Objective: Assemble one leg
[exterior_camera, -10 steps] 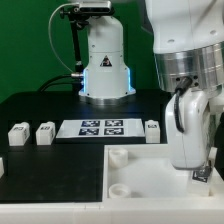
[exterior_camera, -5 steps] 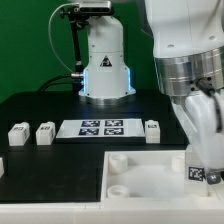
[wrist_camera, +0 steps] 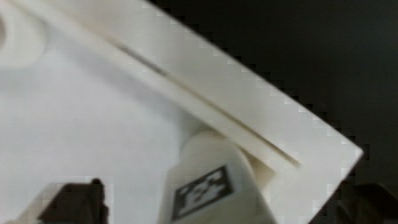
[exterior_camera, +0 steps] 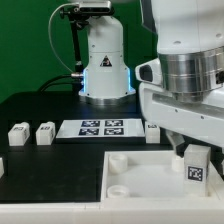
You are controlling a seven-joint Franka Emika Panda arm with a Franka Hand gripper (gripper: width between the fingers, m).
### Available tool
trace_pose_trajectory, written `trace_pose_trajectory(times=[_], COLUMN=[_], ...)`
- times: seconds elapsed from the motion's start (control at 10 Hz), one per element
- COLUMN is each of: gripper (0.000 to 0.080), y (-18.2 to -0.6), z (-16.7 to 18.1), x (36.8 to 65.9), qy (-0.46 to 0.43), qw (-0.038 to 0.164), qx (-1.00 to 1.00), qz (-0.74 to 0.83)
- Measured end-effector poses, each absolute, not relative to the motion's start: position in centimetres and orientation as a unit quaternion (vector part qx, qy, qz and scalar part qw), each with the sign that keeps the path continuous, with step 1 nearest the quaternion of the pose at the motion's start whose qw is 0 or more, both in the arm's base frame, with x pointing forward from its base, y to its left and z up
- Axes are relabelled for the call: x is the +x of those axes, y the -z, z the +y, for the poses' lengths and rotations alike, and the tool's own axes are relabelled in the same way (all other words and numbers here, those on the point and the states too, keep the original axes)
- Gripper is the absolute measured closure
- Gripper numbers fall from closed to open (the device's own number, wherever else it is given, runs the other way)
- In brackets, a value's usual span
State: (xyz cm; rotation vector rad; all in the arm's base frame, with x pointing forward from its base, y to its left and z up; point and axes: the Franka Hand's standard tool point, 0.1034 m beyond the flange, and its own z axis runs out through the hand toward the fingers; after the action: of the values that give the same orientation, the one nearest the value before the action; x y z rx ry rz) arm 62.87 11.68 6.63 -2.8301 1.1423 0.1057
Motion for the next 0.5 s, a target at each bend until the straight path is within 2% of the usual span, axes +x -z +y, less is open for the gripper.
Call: trace_pose_trajectory(times=[0.2,0.5], gripper=[0.0150,0.0167], y=[-7.17,-7.17], z=[11.22,11.23], x=[63.49,63.77], qy=[-0.013,-0.005], qw=[0.034,0.037], qx=[-0.981,-0.981], qz=[0.191,0.189])
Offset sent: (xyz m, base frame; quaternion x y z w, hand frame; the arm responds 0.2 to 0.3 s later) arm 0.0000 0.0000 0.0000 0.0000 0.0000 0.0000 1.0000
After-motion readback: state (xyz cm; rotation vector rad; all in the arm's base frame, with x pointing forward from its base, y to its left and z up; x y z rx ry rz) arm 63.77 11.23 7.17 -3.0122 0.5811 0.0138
